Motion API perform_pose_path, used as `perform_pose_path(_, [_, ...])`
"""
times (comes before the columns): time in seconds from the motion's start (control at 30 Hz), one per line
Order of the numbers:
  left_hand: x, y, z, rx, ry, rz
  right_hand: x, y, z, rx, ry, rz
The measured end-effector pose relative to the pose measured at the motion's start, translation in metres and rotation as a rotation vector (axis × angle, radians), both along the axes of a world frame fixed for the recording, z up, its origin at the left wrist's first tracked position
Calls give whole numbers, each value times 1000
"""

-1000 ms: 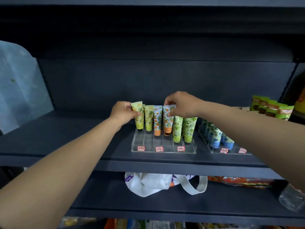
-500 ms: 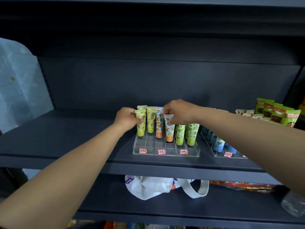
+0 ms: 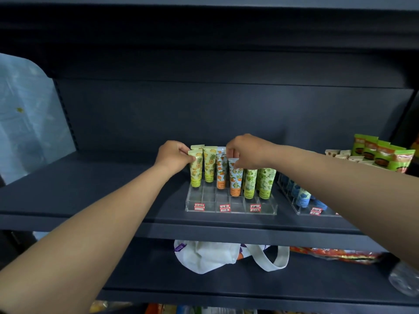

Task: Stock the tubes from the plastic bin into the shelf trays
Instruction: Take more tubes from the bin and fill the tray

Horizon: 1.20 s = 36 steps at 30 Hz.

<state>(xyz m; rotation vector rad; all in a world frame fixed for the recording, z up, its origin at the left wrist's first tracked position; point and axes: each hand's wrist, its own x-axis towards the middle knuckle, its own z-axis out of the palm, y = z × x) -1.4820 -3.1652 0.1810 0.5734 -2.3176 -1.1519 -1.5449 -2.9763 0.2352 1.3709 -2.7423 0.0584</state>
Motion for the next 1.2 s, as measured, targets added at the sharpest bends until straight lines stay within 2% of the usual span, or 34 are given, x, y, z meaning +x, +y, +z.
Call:
perform_pose_path(0.73, [9,11,19,-197,-31,17,6,11,9,-14,17,-42])
perform_pose_path(0.9, [18,20,30,-388,-33,-41,10,19,15,-25,44,-25])
perform_pose_path(1.0, [28,31,41,-568,-117,-111,14,30,17,-47,79,-29])
perform_pose_path(1.2, [51,62,50,-783,-222,-181,33,64,17,-49,168,-64])
